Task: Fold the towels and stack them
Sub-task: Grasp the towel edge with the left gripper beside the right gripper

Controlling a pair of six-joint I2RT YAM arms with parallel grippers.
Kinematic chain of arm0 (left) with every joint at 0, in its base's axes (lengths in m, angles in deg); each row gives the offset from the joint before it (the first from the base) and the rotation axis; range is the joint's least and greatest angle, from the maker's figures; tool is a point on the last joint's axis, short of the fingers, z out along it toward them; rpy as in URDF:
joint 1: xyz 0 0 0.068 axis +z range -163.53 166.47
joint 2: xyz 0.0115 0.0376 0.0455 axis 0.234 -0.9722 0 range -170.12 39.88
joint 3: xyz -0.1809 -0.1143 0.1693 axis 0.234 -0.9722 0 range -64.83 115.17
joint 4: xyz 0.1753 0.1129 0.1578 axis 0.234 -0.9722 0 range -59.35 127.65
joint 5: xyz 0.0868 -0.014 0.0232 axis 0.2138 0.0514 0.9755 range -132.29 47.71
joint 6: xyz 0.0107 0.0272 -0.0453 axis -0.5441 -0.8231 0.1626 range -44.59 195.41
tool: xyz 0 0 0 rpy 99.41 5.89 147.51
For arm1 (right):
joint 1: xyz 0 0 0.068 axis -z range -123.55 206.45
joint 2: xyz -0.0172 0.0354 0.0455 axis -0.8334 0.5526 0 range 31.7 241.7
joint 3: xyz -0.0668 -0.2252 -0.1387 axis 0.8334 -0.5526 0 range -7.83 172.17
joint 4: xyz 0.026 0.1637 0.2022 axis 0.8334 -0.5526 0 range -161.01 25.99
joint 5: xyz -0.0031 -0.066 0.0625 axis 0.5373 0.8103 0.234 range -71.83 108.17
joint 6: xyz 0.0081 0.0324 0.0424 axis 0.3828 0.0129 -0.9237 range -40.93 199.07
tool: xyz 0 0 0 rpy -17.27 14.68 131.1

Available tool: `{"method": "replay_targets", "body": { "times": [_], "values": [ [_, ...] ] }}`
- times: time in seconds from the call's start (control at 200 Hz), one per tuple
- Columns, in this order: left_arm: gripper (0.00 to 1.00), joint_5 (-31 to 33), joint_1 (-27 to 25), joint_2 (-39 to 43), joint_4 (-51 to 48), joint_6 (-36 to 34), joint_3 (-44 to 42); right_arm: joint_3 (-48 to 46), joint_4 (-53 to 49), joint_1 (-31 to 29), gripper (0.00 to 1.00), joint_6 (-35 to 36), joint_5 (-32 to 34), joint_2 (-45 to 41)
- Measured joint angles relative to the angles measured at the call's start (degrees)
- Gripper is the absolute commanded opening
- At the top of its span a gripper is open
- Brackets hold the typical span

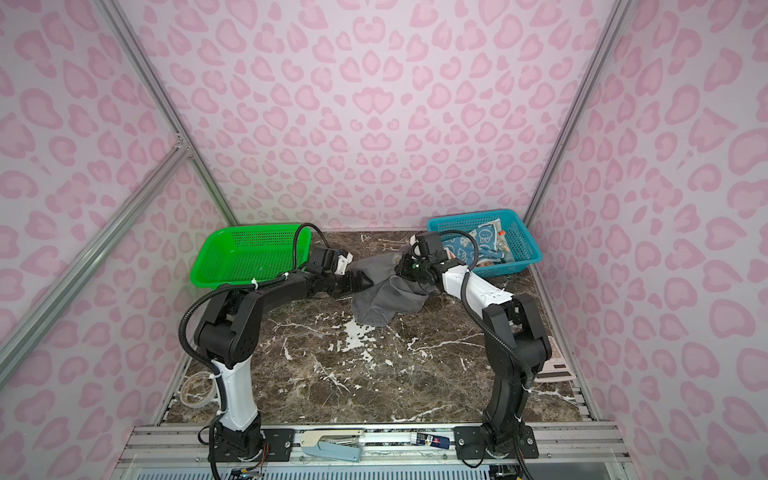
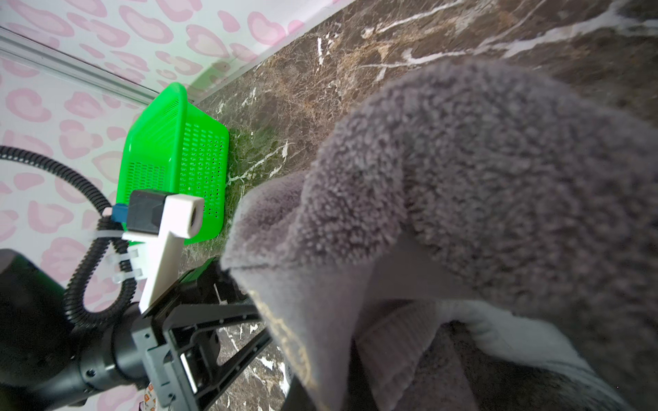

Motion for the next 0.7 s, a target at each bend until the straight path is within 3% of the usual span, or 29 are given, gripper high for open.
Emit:
{"method": "replay_targets", "body": {
  "times": [0.13, 0.305, 0.35, 0.425, 0.7],
  "values": [
    [0.77, 0.3, 0.0, -1.5, 0.2, -0.7, 1.9, 0.0, 0.3, 0.5, 0.0, 0.0, -1.4, 0.1],
    [0.5, 0.9, 0.0, -2.8, 0.8, -1.0, 4.4, -0.1, 0.7, 1.1, 0.0, 0.3, -2.9, 0.6],
    [0.38, 0.9, 0.2, -2.8, 0.9, -1.0, 4.6, -0.1, 0.7, 1.1, 0.0, 0.7, -3.3, 0.7],
    [0.05, 1.0, 0.5, -2.8, 1.3, -1.4, 4.7, -0.1, 0.5, 1.1, 0.0, 1.5, -4.1, 0.7],
    [0.04, 0.2, 2.7, 0.5, 0.4, -2.5, 4.9, 0.3, -1.7, 1.9, 0.0, 4.4, -5.5, 0.4]
  ]
}}
